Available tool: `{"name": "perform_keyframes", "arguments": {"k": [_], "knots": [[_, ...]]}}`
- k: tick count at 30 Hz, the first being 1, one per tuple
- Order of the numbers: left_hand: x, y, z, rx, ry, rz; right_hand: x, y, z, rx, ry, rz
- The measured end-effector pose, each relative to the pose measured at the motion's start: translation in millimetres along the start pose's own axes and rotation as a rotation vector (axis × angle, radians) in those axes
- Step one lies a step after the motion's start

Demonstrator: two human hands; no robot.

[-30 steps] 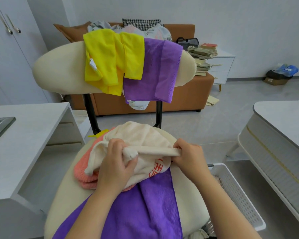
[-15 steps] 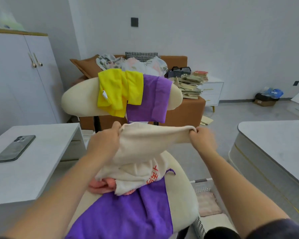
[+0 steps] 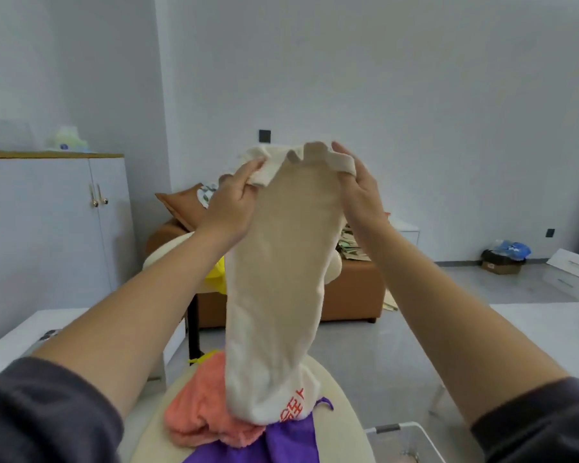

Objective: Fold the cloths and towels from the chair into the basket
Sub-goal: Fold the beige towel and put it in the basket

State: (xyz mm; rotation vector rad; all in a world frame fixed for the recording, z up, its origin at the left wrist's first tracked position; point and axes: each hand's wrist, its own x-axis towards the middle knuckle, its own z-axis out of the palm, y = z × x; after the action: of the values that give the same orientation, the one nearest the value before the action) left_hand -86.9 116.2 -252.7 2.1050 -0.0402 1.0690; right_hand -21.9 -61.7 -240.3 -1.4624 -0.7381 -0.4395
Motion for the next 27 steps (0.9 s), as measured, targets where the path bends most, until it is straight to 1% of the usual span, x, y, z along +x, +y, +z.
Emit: {"name": "perform_keyframes", "arguments": {"k": [2, 6, 9, 11, 12, 15, 19, 22, 24, 27], "knots": [[10, 26, -4, 0.019, 0.076, 0.077, 18, -17, 4, -0.086, 0.049, -0.162], [34, 63, -17, 0.025, 0.214, 0.228, 38, -49, 4, -0.269, 0.220, -0.312], [48, 83, -26, 0.050, 0.286, 0.328, 40, -76, 1, -0.370, 0.381, -0.533], [53, 93, -32, 0.048, 0.322, 0.364, 37, -93, -4, -0.445, 0.428, -0.626], [54, 97, -35, 0.048, 0.338, 0.379, 33, -102, -8, -0.458, 0.409, -0.624], [56, 107, -41, 0.056, 0.377, 0.405, 21, -123, -18, -0.438, 0.284, -0.507], [62, 116, -45, 0.046, 0.483, 0.451, 23, -133, -15, -0.460, 0.271, -0.520], [69, 107, -39, 0.082, 0.503, 0.425, 34, -115, -11, -0.485, 0.267, -0.487], [73, 89, -30, 0.129, 0.457, 0.379, 44, -86, -7, -0.522, 0.261, -0.446], [75, 40, -8, 0.210, 0.290, 0.254, 57, -27, 1, -0.583, 0.178, -0.272]]}}
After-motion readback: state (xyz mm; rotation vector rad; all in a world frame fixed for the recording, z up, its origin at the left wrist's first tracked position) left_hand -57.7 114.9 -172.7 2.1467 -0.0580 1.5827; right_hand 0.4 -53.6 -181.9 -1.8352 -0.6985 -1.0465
